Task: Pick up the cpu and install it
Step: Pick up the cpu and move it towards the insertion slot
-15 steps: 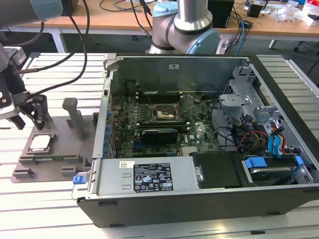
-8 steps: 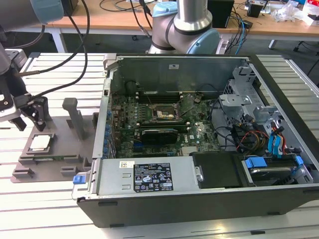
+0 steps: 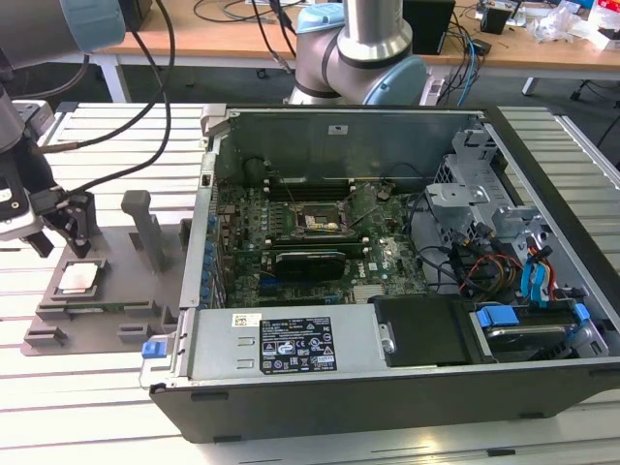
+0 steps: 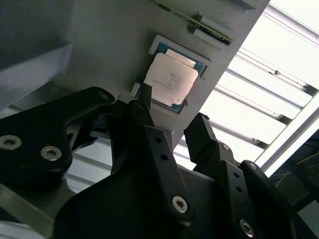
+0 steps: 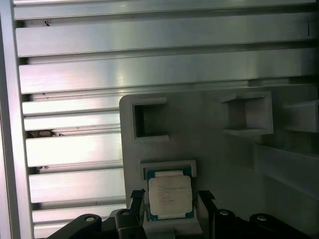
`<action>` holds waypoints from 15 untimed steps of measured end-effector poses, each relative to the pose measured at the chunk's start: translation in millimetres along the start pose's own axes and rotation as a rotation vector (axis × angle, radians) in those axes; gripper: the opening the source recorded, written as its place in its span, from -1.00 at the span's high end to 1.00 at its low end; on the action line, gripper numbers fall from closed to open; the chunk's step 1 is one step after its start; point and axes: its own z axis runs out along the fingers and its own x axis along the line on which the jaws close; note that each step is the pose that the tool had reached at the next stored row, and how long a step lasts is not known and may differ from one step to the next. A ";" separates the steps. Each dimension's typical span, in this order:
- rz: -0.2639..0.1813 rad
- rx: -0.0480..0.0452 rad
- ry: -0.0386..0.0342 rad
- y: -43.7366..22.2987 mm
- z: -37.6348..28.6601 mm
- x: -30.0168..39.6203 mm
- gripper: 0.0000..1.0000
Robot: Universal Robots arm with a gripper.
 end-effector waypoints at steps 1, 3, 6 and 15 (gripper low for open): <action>0.000 -0.0001 0.0000 0.0 1.1 0.0 -0.09; 0.000 0.0000 0.0000 0.1 3.4 0.1 -0.09; 0.000 0.0000 0.0001 0.1 5.3 0.2 -0.09; 0.000 0.0000 0.0000 0.3 12.3 0.3 -0.09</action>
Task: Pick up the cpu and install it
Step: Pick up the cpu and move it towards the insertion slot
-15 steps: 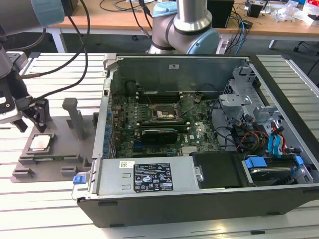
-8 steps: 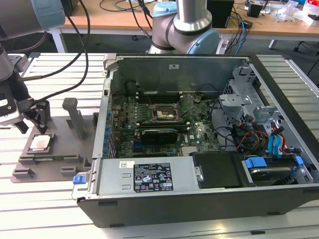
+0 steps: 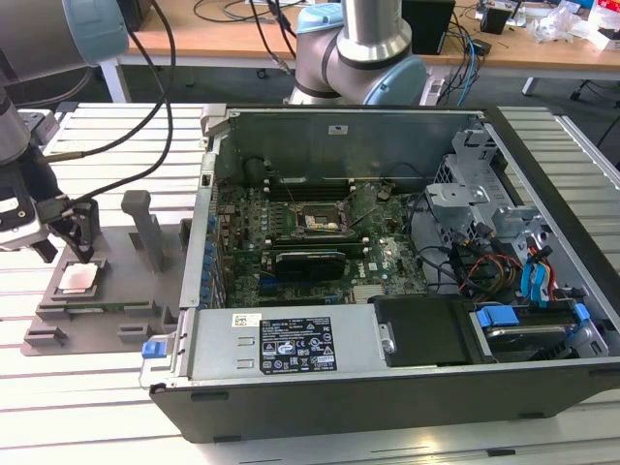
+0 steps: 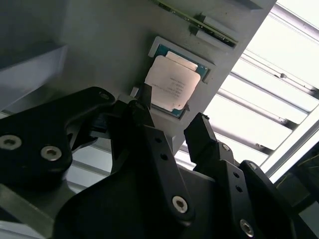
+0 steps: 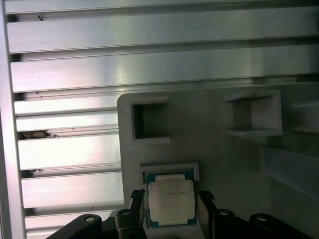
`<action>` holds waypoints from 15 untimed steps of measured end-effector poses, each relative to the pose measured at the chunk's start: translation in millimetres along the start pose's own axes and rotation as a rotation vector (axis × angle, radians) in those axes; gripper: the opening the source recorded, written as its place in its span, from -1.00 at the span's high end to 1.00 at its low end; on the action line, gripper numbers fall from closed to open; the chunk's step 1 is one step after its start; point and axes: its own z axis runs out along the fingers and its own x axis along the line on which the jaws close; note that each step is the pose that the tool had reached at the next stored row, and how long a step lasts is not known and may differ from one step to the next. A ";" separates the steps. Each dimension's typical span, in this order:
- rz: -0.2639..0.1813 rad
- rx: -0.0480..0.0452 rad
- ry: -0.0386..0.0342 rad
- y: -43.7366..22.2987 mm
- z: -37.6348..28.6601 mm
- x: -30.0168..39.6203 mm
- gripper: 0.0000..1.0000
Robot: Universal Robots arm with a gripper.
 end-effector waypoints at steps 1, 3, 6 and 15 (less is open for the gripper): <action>0.000 0.0000 0.0000 0.0 0.5 0.0 -0.09; 0.000 0.0000 0.0000 0.0 1.8 0.1 -0.09; 0.000 0.0001 0.0000 0.1 3.1 0.1 -0.09; 0.000 0.0000 0.0000 0.2 8.2 0.3 -0.09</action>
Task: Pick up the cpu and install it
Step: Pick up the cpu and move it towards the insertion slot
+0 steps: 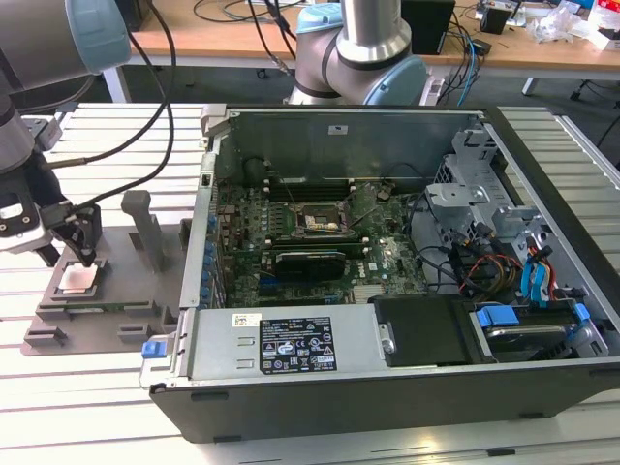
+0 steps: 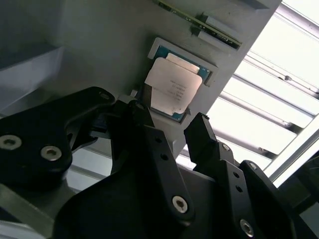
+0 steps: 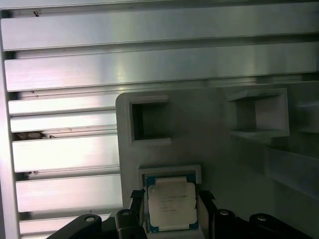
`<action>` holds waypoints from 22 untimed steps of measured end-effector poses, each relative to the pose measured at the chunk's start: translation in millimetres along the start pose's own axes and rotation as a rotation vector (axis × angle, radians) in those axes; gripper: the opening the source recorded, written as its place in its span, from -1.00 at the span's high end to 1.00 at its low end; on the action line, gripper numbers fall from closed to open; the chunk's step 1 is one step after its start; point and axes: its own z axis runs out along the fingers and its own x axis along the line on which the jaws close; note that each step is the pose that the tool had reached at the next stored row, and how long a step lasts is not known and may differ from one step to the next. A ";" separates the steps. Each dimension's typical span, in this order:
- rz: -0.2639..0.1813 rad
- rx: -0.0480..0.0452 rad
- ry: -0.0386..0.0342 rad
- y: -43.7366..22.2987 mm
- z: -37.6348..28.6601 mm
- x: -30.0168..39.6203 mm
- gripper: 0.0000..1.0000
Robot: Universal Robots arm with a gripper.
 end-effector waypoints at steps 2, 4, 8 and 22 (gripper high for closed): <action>0.000 0.0000 0.0000 0.0 1.2 0.0 -0.09; 0.000 0.0000 0.0000 0.0 2.1 0.0 -0.09; 0.000 0.0000 0.0000 0.1 5.2 0.1 -0.09; -0.100 -0.0028 -0.0021 -4.4 8.5 -0.1 -0.09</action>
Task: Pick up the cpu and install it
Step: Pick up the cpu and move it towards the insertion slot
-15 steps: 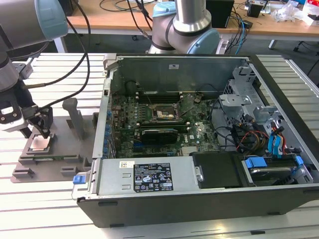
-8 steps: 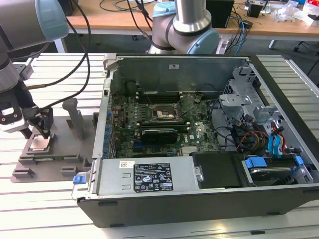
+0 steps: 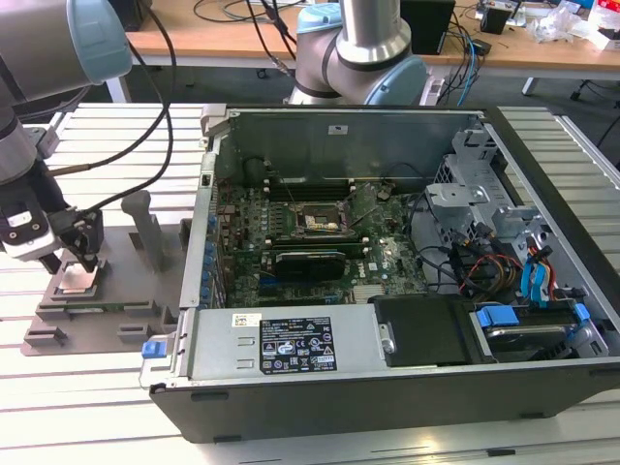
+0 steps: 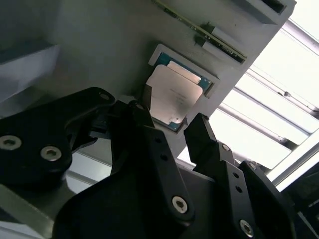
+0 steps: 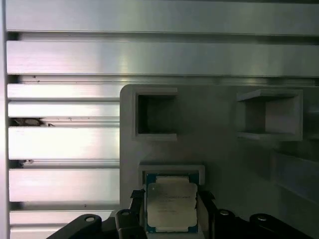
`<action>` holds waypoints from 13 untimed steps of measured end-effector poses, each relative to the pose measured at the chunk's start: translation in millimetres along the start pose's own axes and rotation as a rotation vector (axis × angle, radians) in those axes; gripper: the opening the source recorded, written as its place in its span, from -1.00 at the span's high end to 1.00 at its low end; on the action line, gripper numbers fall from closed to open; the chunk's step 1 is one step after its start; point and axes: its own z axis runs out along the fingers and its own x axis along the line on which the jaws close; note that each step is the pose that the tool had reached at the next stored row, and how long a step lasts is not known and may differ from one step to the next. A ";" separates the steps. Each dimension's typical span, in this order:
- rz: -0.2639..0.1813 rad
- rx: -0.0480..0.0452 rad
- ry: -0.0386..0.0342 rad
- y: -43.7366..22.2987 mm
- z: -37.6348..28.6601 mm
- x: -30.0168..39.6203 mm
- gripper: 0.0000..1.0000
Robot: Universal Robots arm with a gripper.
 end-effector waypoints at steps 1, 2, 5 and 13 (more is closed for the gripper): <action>-0.003 -0.0001 -0.0001 0.0 0.0 0.0 -0.09; -0.003 -0.0001 -0.0001 0.0 0.0 0.0 -0.09; -0.004 -0.0001 -0.0001 0.0 0.0 0.0 -0.11; -0.005 -0.0383 -0.0013 -11.7 7.4 -0.5 -0.36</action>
